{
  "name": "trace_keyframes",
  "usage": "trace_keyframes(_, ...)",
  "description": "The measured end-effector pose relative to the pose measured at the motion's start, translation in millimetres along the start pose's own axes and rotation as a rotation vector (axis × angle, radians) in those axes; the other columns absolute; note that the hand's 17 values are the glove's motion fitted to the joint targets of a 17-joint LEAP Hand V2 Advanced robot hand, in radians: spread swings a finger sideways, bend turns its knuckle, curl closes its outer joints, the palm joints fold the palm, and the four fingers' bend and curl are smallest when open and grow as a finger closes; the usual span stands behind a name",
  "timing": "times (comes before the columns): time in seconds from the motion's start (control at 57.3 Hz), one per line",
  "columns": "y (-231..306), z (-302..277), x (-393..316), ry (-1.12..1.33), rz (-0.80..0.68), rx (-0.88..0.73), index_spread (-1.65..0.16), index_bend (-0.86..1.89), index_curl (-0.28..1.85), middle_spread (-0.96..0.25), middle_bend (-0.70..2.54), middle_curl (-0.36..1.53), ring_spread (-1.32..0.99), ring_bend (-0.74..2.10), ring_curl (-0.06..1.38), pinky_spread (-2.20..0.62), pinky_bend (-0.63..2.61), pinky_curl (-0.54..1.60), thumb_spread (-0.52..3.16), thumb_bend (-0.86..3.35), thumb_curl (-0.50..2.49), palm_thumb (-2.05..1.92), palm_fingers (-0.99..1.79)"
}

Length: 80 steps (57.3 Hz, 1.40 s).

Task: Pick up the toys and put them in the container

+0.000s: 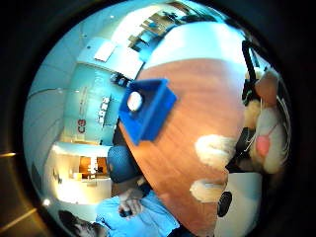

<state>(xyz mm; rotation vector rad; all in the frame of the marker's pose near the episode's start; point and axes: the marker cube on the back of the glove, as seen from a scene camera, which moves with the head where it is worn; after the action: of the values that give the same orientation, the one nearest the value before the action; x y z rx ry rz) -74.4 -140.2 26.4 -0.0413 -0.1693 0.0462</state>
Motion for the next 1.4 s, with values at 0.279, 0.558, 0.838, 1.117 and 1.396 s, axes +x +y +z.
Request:
trace_keyframes(0.279,-61.2,-64.7,-129.4,0.027,-0.186,0.075,-0.15,0.28,0.55,-0.04,0.18,0.29,-0.17,0.65,0.38,-0.39,1.13,0.44,1.03,0.23,0.75,0.82,0.89)
trace_keyframes(0.558,-98.7,-33.6,-255.3,-0.072,-0.319,0.006,-0.16,0.22,0.60,-0.04,0.16,0.30,-0.16,0.63,0.40,-0.39,1.16,0.45,1.08,0.21,0.77,0.81,0.81)
trace_keyframes(0.838,-102.8,10.6,-262.6,-0.076,-0.316,-0.182,-0.27,0.22,0.62,0.01,0.10,0.23,-0.02,0.13,0.30,-0.25,1.31,0.47,1.41,0.03,0.56,0.37,-0.07)
trace_keyframes(1.117,-68.1,6.4,-195.5,0.039,-0.323,-0.206,-0.33,0.29,0.56,0.01,0.14,0.20,0.02,0.20,0.25,-0.13,1.30,0.41,1.48,-0.01,0.41,0.14,0.00)
trace_keyframes(1.396,-24.8,9.6,-110.4,0.085,-0.275,-0.211,-0.34,0.33,0.54,0.01,0.16,0.21,0.02,0.18,0.25,-0.10,1.23,0.36,1.53,0.00,0.35,0.12,-0.02)
